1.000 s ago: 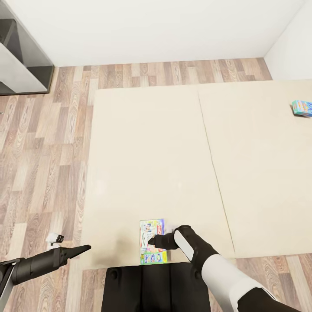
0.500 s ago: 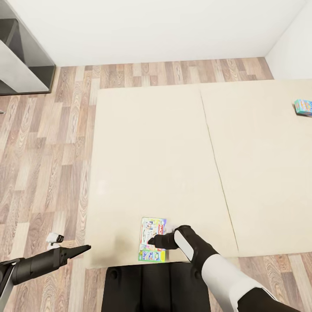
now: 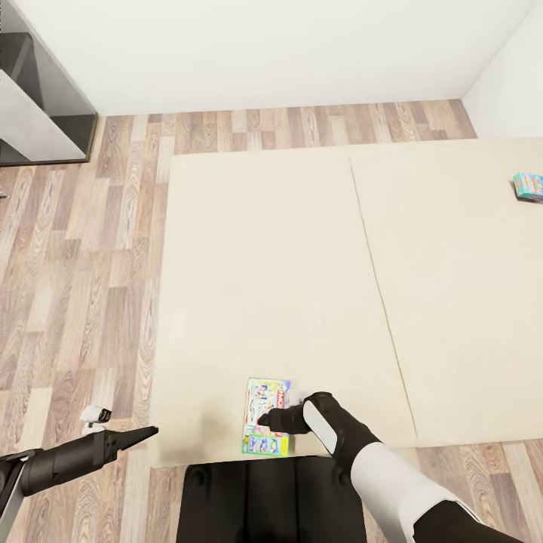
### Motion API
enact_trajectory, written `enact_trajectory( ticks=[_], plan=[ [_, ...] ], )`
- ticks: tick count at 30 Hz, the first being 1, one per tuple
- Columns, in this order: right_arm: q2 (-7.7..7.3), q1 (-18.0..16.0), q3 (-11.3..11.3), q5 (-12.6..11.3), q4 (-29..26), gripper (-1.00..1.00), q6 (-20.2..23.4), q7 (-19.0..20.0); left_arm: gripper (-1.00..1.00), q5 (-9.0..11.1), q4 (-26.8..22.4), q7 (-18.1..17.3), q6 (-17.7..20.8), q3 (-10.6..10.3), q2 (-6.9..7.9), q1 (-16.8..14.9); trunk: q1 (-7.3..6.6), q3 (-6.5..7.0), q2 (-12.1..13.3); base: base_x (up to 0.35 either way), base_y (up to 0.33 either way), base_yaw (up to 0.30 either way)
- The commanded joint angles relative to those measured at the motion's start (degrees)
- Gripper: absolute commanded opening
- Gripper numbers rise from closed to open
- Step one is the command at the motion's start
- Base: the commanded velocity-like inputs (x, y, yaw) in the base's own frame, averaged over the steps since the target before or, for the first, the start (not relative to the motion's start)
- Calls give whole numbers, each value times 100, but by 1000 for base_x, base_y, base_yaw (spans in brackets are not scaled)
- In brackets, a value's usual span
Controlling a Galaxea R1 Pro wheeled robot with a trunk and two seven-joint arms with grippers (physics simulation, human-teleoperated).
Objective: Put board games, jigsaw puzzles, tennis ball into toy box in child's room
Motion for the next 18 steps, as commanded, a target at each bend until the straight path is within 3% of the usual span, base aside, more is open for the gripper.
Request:
enact_trajectory(
  ticks=[1,18],
  plan=[
    [0,-3,7,14,-3,100,20,14,100,-3,-1,-23,61,0,2,0,3,-6,-9,0,166,0],
    [0,-3,9,14,-3,100,20,14,100,0,-1,-48,61,3,10,0,3,-6,-9,0,28,0]
  ],
)
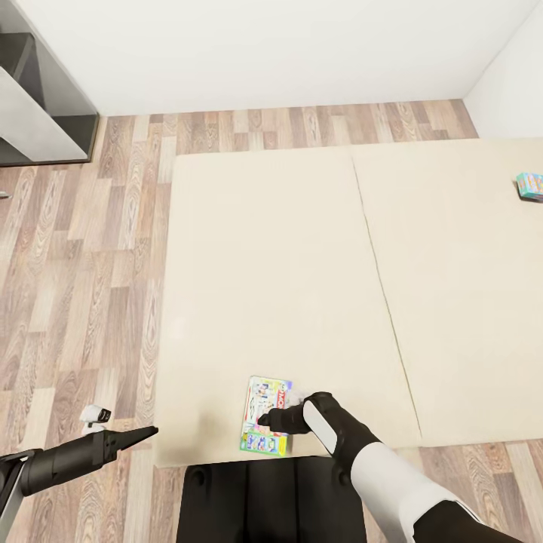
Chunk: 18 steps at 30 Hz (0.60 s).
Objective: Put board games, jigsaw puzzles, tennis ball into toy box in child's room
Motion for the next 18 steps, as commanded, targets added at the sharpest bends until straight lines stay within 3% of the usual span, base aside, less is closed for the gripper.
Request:
enact_trajectory(
  ticks=[1,12,18],
  plan=[
    [0,-3,5,24,-2,100,20,13,100,-4,-2,-24,61,0,1,0,3,-6,-9,0,0,0],
    [0,-1,4,30,-11,100,2,13,100,-4,-2,-24,61,7,2,0,3,-6,-9,0,5,0],
    [0,-1,5,27,-11,100,-72,13,100,-4,-2,-24,61,7,9,0,3,-6,-9,0,127,0]
  ],
)
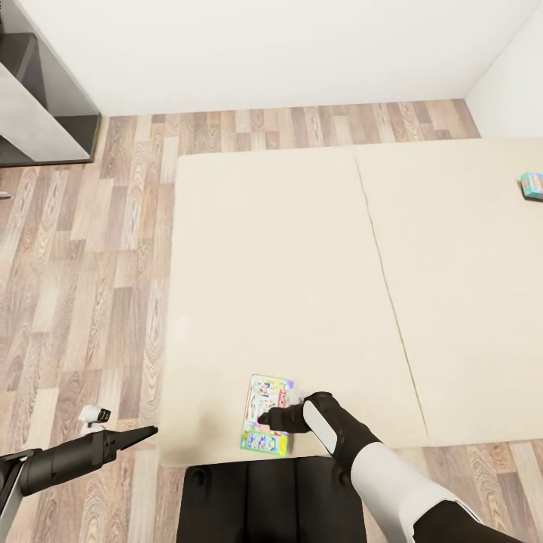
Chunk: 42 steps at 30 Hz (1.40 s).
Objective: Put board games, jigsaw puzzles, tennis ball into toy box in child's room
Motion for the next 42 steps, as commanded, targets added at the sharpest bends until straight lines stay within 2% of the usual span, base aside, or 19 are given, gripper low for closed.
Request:
enact_trajectory(
  ticks=[1,42],
  plan=[
    [0,-3,7,21,-2,100,18,13,100,-4,-1,-24,61,0,2,0,3,-6,-9,0,77,0],
    [0,-3,6,-1,-7,100,-20,13,100,-4,3,-24,61,1,3,0,3,-6,-9,-7,18,0]
  ],
)
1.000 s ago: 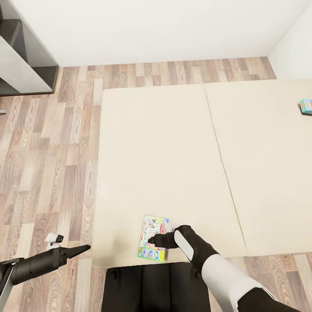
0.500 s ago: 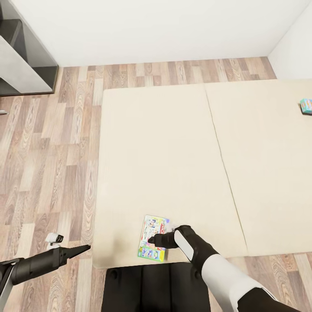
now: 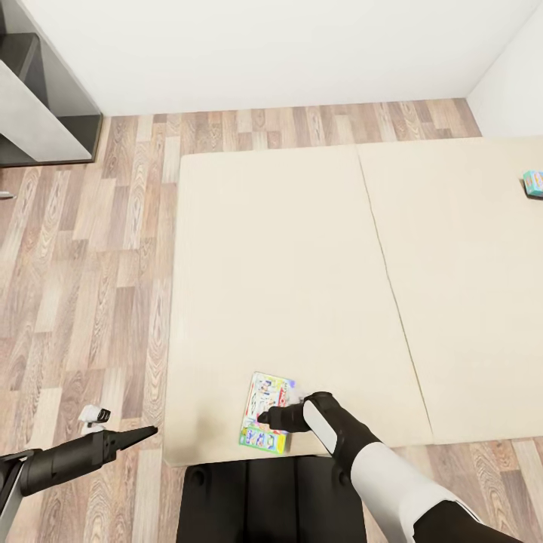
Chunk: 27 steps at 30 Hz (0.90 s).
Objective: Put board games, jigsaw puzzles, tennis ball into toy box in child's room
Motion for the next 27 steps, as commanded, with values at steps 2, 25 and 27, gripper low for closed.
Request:
enact_trajectory(
  ticks=[2,25,27],
  plan=[
    [0,-3,6,22,-1,100,-7,13,100,-5,-1,-24,61,1,1,0,3,-6,-9,0,0,0],
    [0,-4,14,22,2,100,-85,13,100,-3,2,-24,61,1,1,0,3,-6,-9,0,19,0],
    [0,-4,14,22,2,100,-87,13,100,-4,1,-24,61,1,1,0,3,-6,-9,0,0,0]
  ],
)
